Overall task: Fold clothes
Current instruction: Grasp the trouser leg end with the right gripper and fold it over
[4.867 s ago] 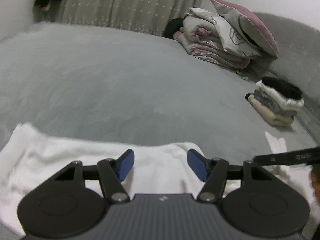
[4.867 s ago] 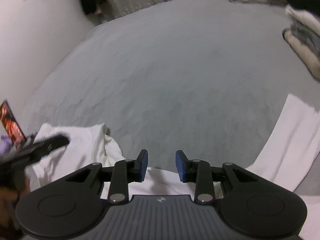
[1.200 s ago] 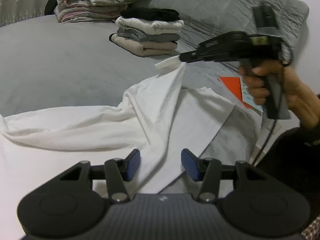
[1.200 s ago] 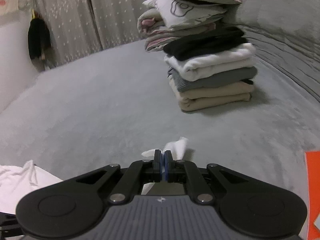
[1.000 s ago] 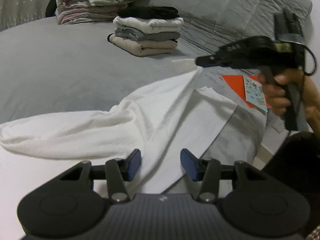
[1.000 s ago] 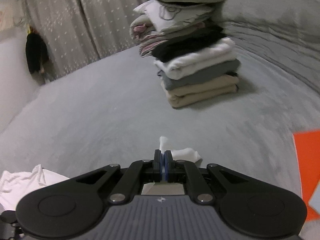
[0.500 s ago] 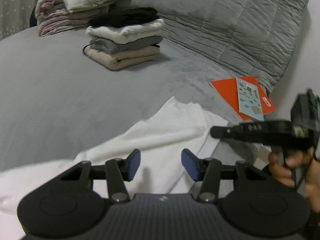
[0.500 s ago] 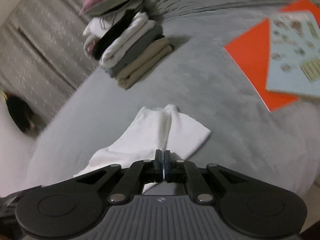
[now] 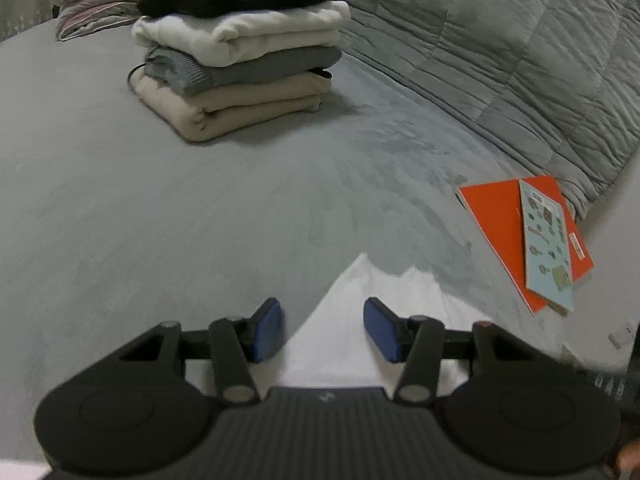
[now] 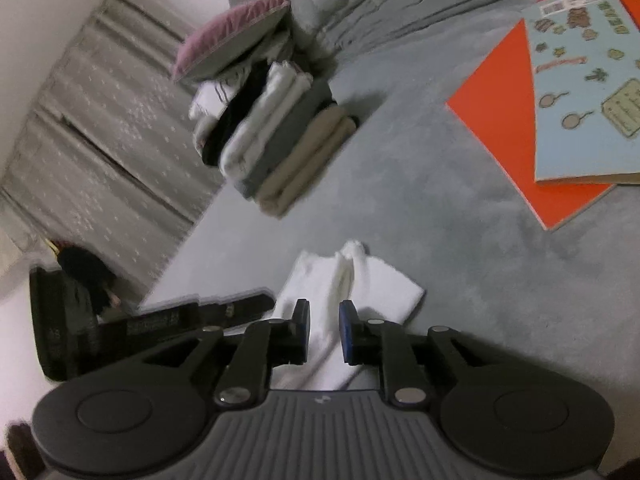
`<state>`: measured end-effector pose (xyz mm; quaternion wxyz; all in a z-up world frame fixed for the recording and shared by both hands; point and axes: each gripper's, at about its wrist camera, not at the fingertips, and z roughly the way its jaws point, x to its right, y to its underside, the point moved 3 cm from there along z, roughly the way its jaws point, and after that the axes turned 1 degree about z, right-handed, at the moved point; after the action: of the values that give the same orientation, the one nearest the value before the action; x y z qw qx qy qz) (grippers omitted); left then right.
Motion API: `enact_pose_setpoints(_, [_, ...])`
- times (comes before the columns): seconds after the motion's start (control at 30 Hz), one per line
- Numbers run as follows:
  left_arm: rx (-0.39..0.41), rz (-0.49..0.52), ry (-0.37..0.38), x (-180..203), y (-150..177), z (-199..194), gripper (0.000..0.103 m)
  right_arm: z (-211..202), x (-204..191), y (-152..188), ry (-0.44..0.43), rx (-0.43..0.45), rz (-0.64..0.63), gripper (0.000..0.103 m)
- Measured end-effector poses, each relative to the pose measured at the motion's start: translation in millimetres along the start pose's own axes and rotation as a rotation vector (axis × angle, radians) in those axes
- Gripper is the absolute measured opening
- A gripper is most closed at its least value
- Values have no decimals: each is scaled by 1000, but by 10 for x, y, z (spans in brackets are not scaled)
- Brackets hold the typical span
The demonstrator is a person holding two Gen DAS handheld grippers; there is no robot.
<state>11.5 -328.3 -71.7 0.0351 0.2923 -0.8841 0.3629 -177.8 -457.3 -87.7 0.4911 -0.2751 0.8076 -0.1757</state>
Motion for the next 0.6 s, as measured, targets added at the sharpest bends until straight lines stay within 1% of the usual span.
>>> enact_pose_setpoints(0.13, [3, -13, 21, 40, -101, 160, 48, 45, -69, 24, 34, 1, -80, 18])
enact_pose_setpoints(0.2, [16, -27, 32, 48, -128, 214, 44, 42, -42, 21, 31, -2, -83, 18])
enact_pose_setpoints(0.23, [26, -38, 40, 41, -130, 220, 34, 45, -30, 20, 28, -3, -81, 18])
enact_pose_setpoints(0.27, [36, -49, 48, 33, -129, 224, 18, 47, -16, 19, 24, -5, -80, 18])
enact_pose_setpoints(0.33, [61, -67, 55, 16, -100, 207, 7, 46, -3, 12, 18, -7, -74, 18])
enact_pose_setpoints(0.37, [73, -76, 58, 7, -86, 198, 5, 46, -4, 10, 18, -6, -74, 18])
enact_pose_setpoints(0.47, [130, -104, 60, -19, -27, 105, 5, 39, -26, 13, 22, 1, -89, 20])
enact_pose_setpoints(0.53, [173, -134, 63, -46, 17, 4, 5, 31, -61, 15, 23, 12, -109, 27])
enact_pose_setpoints(0.6, [202, -159, 58, -87, 66, -95, 5, 33, -103, 15, 23, 22, -129, 29])
